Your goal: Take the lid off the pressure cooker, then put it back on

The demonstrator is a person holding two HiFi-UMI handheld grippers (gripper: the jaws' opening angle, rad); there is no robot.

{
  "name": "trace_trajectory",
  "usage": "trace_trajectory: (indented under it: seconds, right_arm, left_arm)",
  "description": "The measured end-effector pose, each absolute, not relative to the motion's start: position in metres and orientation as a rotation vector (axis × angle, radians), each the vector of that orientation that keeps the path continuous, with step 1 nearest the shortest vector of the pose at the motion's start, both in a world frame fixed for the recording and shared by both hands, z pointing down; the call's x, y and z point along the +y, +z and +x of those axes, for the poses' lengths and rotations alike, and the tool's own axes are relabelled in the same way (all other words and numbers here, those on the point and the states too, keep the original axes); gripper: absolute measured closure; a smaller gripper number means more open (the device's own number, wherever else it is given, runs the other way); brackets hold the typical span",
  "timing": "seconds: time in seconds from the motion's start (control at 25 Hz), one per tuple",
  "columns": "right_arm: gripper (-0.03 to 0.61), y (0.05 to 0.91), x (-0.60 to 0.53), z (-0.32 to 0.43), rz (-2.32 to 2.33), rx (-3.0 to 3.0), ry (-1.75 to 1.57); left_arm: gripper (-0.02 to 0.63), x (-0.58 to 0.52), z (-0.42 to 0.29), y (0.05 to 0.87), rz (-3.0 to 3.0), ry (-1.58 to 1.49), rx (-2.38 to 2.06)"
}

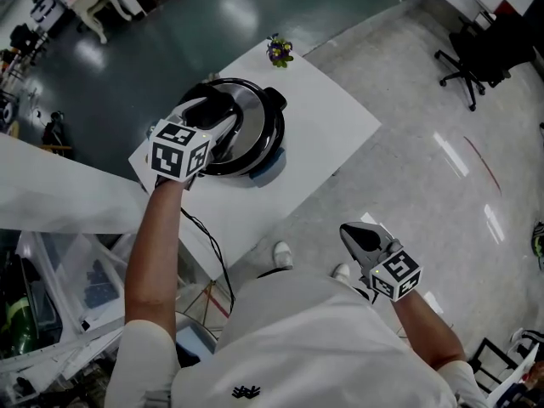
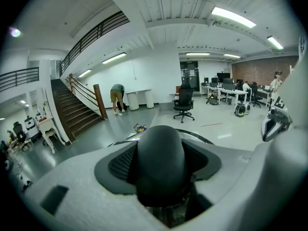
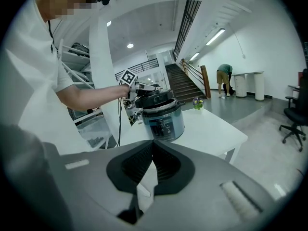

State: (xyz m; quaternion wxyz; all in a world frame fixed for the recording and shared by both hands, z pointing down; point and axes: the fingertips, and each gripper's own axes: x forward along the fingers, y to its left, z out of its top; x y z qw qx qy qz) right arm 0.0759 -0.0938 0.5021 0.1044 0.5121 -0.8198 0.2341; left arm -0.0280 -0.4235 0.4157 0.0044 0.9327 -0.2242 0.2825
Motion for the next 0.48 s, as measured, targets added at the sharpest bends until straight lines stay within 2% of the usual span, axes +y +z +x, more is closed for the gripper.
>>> trace_trajectory:
  seconds: [0.48]
  right_arm:
    - [0.565,0.501,-0.079,0.092,1.397,-2.48,0.676]
  left_arm:
    - [0.325,-0.401,-0.057,0.391,2.873,0.85,-0.854]
